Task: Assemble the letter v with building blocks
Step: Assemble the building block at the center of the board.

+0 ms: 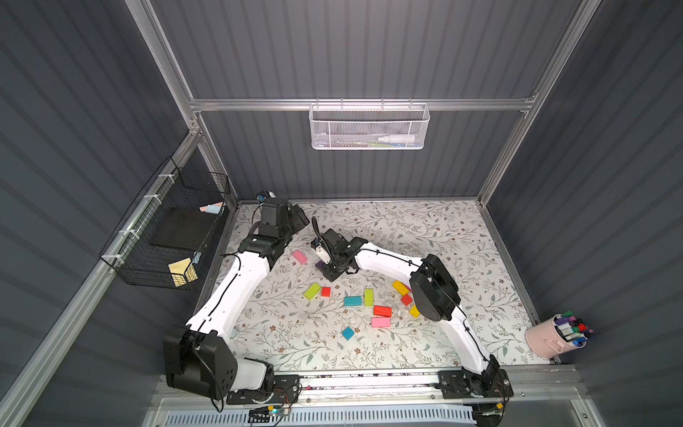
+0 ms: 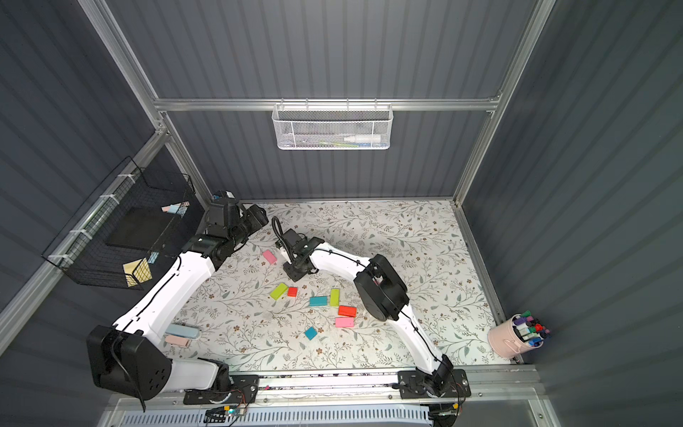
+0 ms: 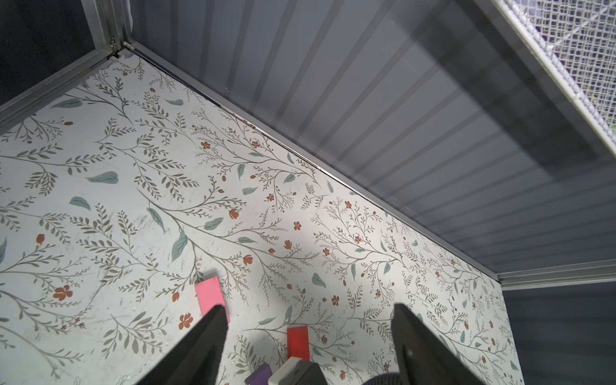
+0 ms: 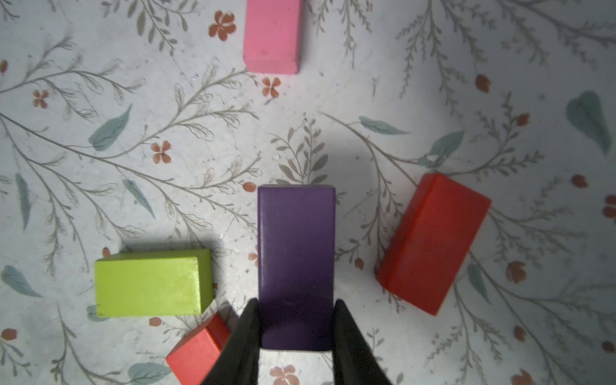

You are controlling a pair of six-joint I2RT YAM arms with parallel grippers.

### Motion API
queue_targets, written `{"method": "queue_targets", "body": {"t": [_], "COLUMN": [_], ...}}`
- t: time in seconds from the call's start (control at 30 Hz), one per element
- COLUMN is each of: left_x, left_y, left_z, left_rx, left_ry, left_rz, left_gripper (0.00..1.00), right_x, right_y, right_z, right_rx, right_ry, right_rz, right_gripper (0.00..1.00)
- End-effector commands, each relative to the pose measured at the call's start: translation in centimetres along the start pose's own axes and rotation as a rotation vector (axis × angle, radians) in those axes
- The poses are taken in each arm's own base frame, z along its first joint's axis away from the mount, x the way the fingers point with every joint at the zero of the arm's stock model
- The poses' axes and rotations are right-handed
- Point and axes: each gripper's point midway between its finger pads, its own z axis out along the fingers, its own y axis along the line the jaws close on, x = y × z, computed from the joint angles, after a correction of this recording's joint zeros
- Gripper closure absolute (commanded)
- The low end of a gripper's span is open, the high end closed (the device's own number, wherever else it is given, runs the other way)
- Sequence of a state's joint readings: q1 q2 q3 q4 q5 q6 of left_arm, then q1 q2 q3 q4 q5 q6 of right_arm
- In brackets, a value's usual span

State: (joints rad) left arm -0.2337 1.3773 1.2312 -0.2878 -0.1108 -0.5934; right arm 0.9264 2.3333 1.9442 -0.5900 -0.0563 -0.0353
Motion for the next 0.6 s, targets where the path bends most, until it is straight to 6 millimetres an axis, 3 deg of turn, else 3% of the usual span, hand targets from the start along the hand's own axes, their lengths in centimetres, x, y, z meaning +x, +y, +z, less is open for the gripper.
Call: {"method": "queue_targets", "body": {"t": [0.0, 0.23, 0.57], "left_x": [0.2, -0.1, -1.3], "left_y": [0.3, 0.6, 1.3], "left_z": [0.4, 0.0, -0.9], "left_rx": [0.001, -0.006, -0.032], "left_ry": [0.003, -0.007, -0.040], "left_rz": [-0.013, -0.020, -0.026], "left_gripper": [0.19, 0.19, 0.18], "right_x": [-0.2, -2.0, -2.2], "right_y": [0.6, 1.3, 1.3], "right_z": [1.3, 2.3, 3.7], "right_rx": [-0.022, -0.050, -0.047], "right_ry": [-0.008, -0.034, -0.023], "right_rz": [-0.050, -0.058, -0.051], "right_gripper": [0.96, 0.95, 0.95]}}
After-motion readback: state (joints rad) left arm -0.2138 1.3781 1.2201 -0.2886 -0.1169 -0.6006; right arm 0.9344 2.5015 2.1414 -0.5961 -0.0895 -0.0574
